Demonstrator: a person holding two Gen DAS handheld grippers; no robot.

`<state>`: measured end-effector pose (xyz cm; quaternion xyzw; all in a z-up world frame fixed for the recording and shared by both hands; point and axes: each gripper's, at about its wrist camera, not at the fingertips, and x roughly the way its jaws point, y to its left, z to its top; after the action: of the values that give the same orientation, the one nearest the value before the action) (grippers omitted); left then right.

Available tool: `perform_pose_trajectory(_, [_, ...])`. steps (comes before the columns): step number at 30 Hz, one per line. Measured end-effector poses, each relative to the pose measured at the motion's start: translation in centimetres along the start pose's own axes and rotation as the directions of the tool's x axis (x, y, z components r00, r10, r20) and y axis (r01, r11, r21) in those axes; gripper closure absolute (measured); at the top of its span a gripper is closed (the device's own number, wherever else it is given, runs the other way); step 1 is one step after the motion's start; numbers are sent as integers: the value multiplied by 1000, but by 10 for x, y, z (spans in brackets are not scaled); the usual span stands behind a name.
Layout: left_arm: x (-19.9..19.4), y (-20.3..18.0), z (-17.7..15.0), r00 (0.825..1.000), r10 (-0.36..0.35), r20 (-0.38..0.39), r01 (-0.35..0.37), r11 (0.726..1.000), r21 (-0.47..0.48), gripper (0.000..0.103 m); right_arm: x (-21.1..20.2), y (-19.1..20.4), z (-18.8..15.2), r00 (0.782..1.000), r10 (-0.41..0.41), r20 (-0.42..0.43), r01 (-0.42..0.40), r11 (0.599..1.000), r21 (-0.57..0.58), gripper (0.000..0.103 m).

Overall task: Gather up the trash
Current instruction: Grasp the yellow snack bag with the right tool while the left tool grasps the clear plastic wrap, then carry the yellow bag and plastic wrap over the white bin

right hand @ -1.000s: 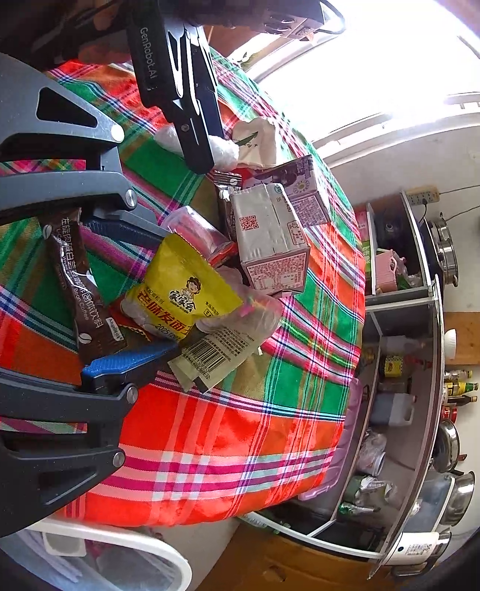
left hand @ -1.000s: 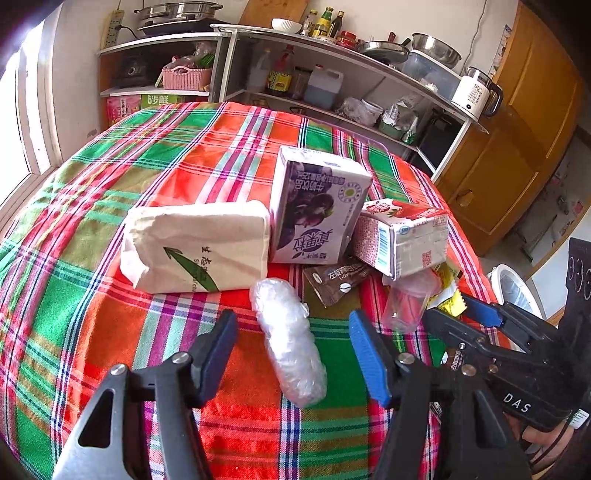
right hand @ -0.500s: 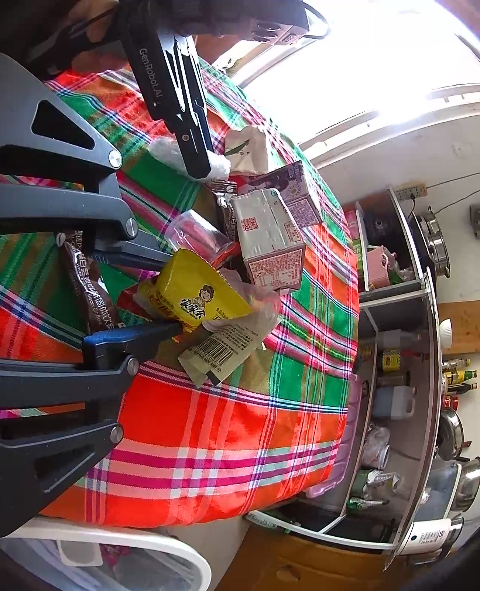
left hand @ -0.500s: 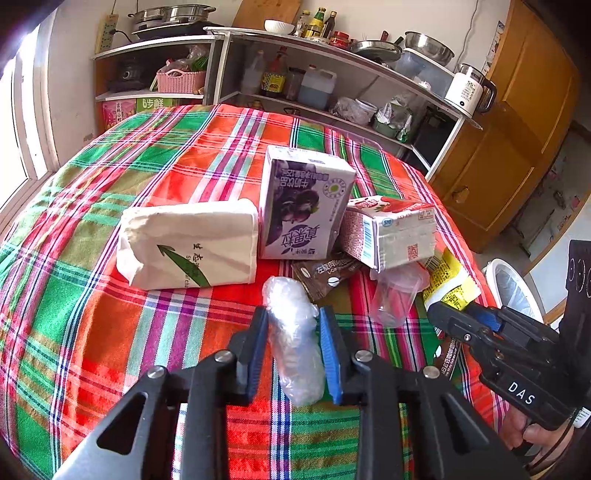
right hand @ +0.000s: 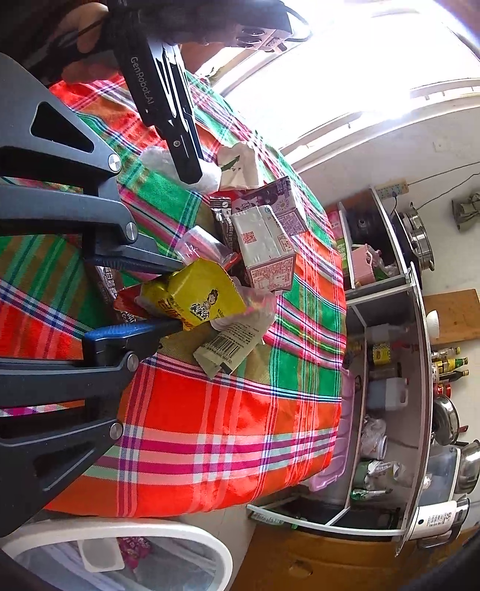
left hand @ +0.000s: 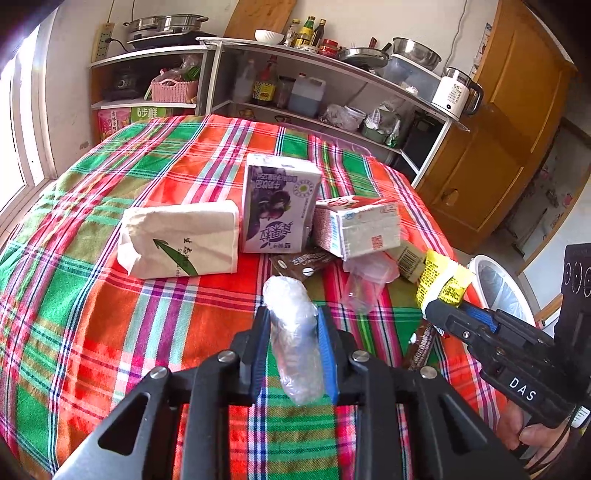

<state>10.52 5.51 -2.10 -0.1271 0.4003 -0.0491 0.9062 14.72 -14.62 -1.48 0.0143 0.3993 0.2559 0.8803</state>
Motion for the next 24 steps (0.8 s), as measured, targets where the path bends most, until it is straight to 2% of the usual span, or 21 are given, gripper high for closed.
perform_pose_trajectory(15, [-25, -52, -1, 996, -80, 43, 75, 991, 108, 76, -48, -18, -17, 995, 15, 96, -24, 995, 94, 80])
perform_pose_trajectory(24, [-31, -99, 3, 989, -138, 57, 125, 974, 188, 76, -84, -41, -25, 988, -40, 152, 17, 988, 151, 80])
